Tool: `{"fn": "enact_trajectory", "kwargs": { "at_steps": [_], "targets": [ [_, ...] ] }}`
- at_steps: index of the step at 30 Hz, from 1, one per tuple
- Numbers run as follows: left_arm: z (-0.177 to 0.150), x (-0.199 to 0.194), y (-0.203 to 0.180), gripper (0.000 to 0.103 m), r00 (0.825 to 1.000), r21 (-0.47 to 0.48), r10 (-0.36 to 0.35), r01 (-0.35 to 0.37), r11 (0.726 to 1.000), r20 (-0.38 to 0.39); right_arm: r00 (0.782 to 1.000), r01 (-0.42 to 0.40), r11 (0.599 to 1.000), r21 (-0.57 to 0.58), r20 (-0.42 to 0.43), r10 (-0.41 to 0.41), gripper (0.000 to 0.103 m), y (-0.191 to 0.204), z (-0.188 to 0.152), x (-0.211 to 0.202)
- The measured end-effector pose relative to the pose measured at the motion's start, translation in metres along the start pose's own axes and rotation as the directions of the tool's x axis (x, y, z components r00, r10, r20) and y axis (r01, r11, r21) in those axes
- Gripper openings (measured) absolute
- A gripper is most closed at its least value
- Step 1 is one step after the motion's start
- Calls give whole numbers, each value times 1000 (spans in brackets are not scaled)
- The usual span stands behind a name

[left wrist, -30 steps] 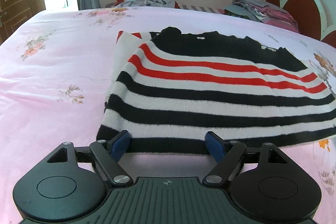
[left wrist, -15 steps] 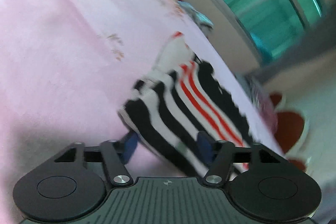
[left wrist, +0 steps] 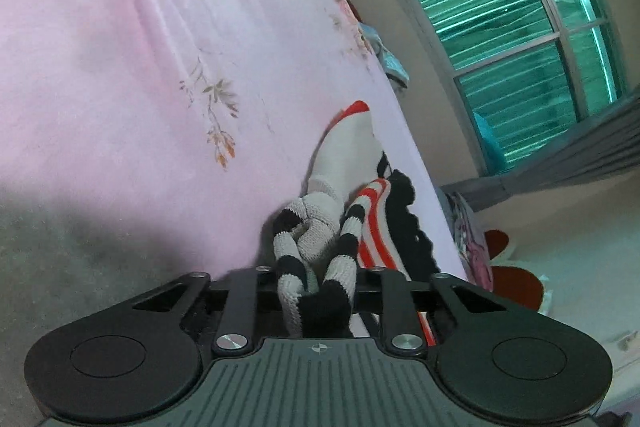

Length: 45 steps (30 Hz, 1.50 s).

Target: Fold small clothes

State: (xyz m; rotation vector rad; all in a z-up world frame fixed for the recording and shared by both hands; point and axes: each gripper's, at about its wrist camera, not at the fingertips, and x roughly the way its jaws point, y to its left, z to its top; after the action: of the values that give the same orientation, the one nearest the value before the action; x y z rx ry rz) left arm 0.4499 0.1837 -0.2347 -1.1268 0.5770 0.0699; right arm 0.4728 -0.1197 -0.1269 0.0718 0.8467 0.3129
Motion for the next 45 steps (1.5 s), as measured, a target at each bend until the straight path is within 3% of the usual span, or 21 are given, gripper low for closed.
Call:
{"fn": "enact_trajectory", "kwargs": {
  "at_steps": [2,4,6,7,12,15,17,22,25,28,30,31,33,34,35,36,37,38,41,43,45],
  "targets": [
    [2,-17,-4,18,992,11,-121,121,993,30,999,26,999,-34,-31,-27,7,5,-1,7],
    [3,-14,-5,18,996,69,-91,89,994,18,995,62,997,-46,-73,-65,2,1,-7,20],
    [5,-2,5,18,999,40,-6,7,999,-33,997,48,998,-32,-66,-50,1,-3,-8,20],
    [5,1,8,18,999,25,2,-1,1000,-41,996,48,998,-40,-70,-50,1,-2,-8,20],
    [-4,-6,-25,18,1000,89,-14,13,996,7,997,12,999,-30,-72,-15,0,-8,-7,19],
    [-10,-12,-58,18,999,186,-19,13,982,33,997,-46,999,28,-58,48,1,-19,-4,12],
    [-22,-13,-90,18,998,244,-46,36,969,36,995,-98,989,106,-10,100,11,-39,-3,-2],
    [-77,-1,-187,18,995,463,-89,98,881,-40,984,-158,957,242,120,133,11,-110,-5,-53],
    [-127,20,-236,18,990,574,-48,116,811,-132,978,-168,927,334,173,115,11,-159,-9,-83],
    [-186,57,-263,18,966,674,86,104,732,-243,975,-163,906,390,202,89,12,-199,-17,-109],
    [-222,86,-266,18,913,717,227,96,690,-340,974,-175,890,420,207,94,15,-220,-24,-122],
    [-236,98,-269,19,896,739,277,80,669,-348,974,-184,881,435,203,103,21,-228,-27,-126],
    [-246,83,-278,25,908,763,283,58,643,-308,975,-190,869,458,193,112,38,-238,-31,-132],
    [-242,74,-286,36,907,757,275,68,649,-318,973,-198,867,458,201,116,58,-241,-33,-136],
    [-233,60,-288,48,913,733,241,88,674,-331,967,-220,867,448,215,134,67,-242,-34,-140],
    [-223,41,-285,52,926,715,192,108,691,-325,963,-244,864,441,216,162,66,-241,-33,-138],
    [-213,24,-288,59,941,714,153,116,690,-301,958,-273,858,436,208,199,64,-238,-31,-135],
    [-199,11,-289,61,954,721,142,97,686,-264,952,-297,853,429,201,231,63,-235,-28,-132],
    [-149,-12,-275,61,980,703,115,32,711,-161,941,-337,847,412,164,295,63,-217,-22,-113],
    [-119,-2,-264,60,978,707,186,-66,704,-95,942,-334,841,426,122,312,63,-209,-19,-98],
    [-102,8,-246,60,977,677,190,-74,733,-99,948,-312,843,437,80,309,62,-202,-16,-83]
  ]
}}
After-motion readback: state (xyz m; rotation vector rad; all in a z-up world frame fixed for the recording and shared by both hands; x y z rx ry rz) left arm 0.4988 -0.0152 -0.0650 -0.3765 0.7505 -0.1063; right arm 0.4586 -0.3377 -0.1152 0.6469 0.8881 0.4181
